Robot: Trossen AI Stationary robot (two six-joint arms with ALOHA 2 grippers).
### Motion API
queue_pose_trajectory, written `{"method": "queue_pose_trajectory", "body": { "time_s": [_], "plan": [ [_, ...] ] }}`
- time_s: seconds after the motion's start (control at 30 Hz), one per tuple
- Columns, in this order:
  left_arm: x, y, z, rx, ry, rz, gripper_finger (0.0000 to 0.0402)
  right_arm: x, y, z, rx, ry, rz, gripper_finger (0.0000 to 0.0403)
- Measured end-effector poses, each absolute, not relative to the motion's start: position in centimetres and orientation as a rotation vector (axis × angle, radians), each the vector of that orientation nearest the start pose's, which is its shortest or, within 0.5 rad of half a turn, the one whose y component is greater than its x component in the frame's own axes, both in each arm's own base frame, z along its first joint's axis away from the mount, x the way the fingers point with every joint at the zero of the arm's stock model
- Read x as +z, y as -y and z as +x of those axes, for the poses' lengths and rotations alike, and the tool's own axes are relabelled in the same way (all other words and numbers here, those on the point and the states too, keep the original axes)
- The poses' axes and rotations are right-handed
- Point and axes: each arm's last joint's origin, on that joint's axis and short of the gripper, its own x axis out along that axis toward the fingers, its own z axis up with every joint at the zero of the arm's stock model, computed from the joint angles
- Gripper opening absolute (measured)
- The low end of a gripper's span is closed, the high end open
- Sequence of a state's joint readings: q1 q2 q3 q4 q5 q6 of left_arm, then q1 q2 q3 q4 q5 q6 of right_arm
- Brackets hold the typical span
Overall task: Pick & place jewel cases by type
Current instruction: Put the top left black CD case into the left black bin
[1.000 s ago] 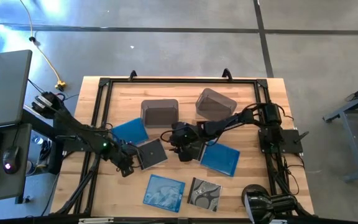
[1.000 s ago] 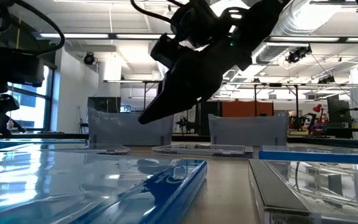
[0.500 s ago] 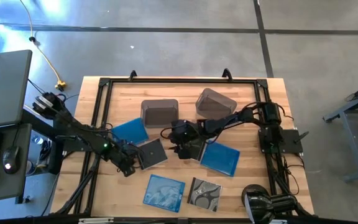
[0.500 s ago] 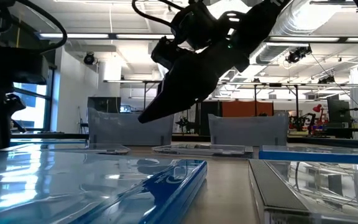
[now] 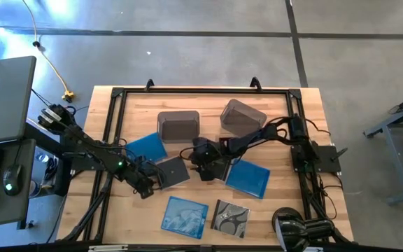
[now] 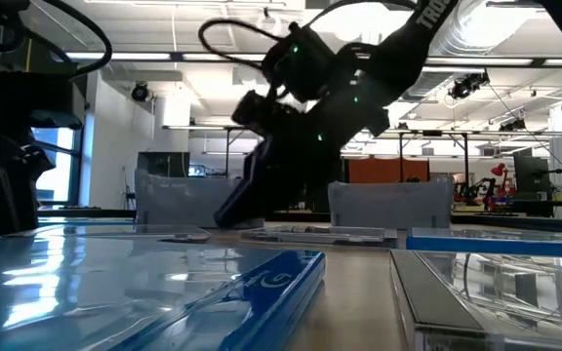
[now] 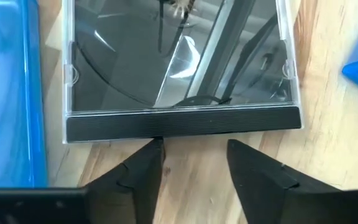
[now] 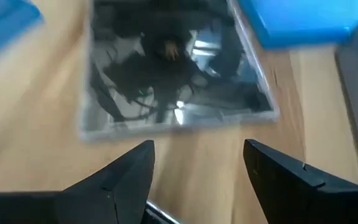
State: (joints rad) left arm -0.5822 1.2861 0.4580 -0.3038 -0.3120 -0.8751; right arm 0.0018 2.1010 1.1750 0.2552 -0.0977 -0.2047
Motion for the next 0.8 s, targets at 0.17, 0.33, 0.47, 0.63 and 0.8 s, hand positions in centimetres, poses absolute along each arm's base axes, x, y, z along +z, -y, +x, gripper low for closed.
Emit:
{"method": "queue_pose_trajectory", "body": {
  "time_s": [0.17, 0.33, 0.47, 0.63, 0.8],
  "plan": [
    [13.0, 9.9, 16.8, 0.237, -1.009, -0.279, 0.0204, 11.3, 1.0, 42.3, 0.191, -0.671, -0.037, 0.0244],
    [13.1, 10.1, 17.0, 0.245, -1.007, -0.401, 0.0201, 10.9, 1.0, 41.9, 0.222, -0.724, 0.015, 0.0244],
    [13.2, 9.6, 17.4, 0.328, -1.026, -0.628, 0.0200, 10.9, -0.1, 42.0, 0.276, -0.704, -0.078, 0.0244],
    [13.4, 9.2, 17.6, 0.409, -0.997, -0.779, 0.0200, 11.0, -1.1, 42.1, 0.299, -0.685, -0.138, 0.0244],
    [13.8, 9.1, 18.2, 0.431, -0.960, -0.977, 0.0200, 11.0, -1.2, 42.1, 0.298, -0.693, -0.087, 0.0244]
  ]
}}
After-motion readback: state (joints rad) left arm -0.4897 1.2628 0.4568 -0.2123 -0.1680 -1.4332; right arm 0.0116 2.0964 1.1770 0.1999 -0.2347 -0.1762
